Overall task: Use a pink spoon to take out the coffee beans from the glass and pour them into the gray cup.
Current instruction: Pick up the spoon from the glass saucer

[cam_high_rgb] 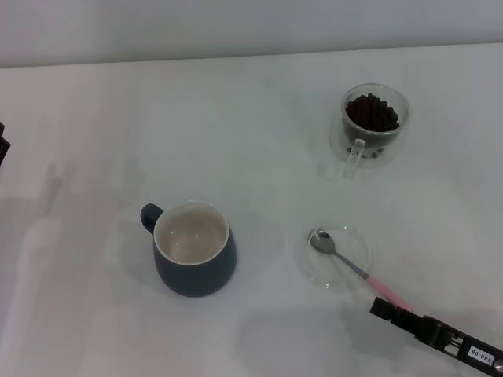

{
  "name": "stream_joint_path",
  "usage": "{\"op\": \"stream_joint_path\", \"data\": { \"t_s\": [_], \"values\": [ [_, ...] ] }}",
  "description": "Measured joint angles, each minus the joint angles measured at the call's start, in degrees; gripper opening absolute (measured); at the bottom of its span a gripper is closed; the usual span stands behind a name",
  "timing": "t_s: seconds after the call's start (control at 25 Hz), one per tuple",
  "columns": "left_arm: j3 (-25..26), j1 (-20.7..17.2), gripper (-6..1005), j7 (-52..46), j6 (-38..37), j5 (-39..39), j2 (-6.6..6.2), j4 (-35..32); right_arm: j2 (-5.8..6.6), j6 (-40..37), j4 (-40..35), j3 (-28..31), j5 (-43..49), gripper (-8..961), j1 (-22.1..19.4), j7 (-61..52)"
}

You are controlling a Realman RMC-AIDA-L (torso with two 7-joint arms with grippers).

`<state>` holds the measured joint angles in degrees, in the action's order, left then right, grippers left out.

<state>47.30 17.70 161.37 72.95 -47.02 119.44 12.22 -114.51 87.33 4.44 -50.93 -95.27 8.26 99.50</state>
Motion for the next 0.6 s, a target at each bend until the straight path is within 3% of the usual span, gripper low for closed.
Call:
{"op": "stream_joint_path", "data": {
  "t_s": [0.4, 0.6],
  "values": [
    [0.20, -0.22, 882, 0.00, 0.00, 0.00, 0.00, 0.00, -0.01, 0.18, -0.76, 0.91, -1.01, 128, -0.14, -0.01],
    [0.33, -0.21, 883, 0.00, 0.00, 0.00, 0.00, 0.00, -0.11, -1.02, -0.81, 1.17, -2.14, 130, -0.36, 0.30]
  ]
}}
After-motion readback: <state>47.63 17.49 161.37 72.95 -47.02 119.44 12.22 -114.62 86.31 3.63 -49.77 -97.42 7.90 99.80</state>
